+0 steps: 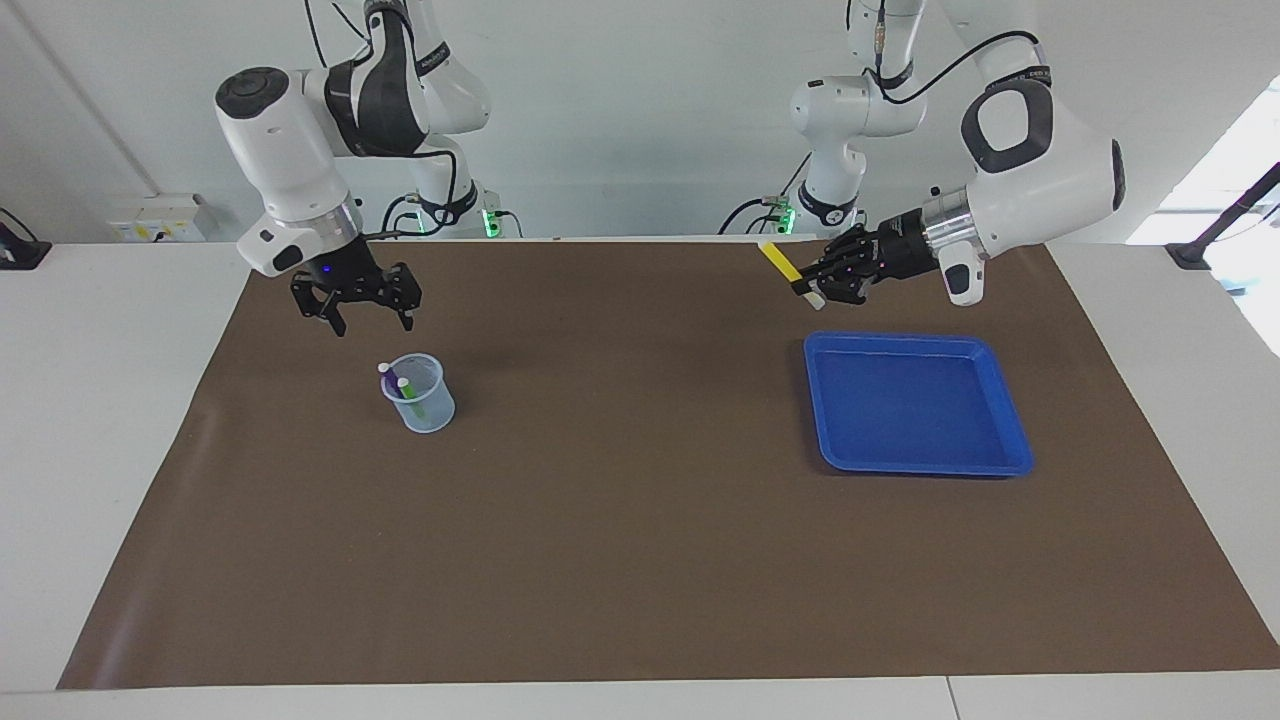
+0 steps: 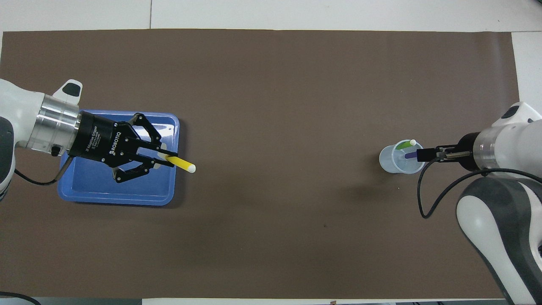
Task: Transfer and insert pens with both arms
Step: 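Lift the yellow pen with the left gripper while the right gripper withdraws, then move the right gripper to the yellow pen held by the left gripper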
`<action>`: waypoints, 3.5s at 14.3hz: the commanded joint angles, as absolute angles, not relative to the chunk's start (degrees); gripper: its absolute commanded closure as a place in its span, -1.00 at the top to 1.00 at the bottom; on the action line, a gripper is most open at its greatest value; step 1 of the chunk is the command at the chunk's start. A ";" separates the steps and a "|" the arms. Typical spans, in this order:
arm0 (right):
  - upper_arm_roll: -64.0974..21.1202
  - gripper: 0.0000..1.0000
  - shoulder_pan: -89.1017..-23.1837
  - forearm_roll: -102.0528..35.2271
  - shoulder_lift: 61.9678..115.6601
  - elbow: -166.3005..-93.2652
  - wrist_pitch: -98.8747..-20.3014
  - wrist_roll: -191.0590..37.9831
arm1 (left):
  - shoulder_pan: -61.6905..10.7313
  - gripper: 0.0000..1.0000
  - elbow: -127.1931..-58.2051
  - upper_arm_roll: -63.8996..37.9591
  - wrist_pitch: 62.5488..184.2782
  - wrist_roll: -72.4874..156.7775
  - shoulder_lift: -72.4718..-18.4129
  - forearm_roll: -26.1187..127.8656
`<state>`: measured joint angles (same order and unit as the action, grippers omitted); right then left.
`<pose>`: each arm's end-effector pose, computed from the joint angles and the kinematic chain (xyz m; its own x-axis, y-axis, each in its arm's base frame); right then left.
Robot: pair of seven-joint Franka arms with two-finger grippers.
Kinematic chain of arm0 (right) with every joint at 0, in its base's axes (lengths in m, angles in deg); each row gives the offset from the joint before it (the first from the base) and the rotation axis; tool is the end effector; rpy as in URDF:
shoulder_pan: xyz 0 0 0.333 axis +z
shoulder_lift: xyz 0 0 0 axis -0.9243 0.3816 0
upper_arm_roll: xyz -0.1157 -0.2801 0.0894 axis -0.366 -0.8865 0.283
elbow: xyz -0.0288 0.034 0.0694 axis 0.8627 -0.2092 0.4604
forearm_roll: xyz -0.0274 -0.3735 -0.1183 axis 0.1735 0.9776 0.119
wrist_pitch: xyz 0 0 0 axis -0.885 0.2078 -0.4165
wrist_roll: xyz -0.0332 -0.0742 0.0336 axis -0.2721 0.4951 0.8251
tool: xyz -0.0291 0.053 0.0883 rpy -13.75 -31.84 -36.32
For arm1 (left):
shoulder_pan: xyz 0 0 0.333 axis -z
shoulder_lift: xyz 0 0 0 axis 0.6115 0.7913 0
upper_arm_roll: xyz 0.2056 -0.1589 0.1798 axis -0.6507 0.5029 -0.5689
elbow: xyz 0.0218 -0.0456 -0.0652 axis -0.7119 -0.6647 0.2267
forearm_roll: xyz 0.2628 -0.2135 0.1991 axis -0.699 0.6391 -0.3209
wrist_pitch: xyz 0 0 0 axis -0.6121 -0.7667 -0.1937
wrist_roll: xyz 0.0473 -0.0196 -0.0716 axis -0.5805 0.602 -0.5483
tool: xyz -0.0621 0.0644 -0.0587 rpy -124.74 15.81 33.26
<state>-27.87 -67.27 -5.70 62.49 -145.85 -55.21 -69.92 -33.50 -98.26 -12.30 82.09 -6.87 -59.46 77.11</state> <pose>0.5063 0.0134 0.5156 0.9967 0.0254 0.0772 0.0288 -0.9987 -0.0430 0.5057 -0.1462 0.5045 0.2449 0.5787 -0.7779 0.9467 -0.3160 0.0629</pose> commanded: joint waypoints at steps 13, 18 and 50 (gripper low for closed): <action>-23.79 1.00 -67.39 -4.12 71.27 -121.48 -36.91 -61.62 | -22.40 -1.00 -117.71 -12.31 102.28 -16.33 -73.26 90.95; -19.29 1.00 -67.39 -21.40 71.36 -120.95 -38.14 -52.12 | -22.75 -1.00 -117.71 -12.39 102.10 -16.94 -73.34 91.30; 6.47 1.00 -65.90 -35.96 74.18 -130.80 -68.81 -36.37 | -23.11 -1.00 -117.36 -12.48 103.95 -22.39 -73.52 94.29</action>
<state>6.25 -65.41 -36.95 75.01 -130.07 -69.20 -36.03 -23.32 -115.92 -12.25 102.96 -21.20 -71.76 93.34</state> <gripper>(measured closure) 0.000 0.833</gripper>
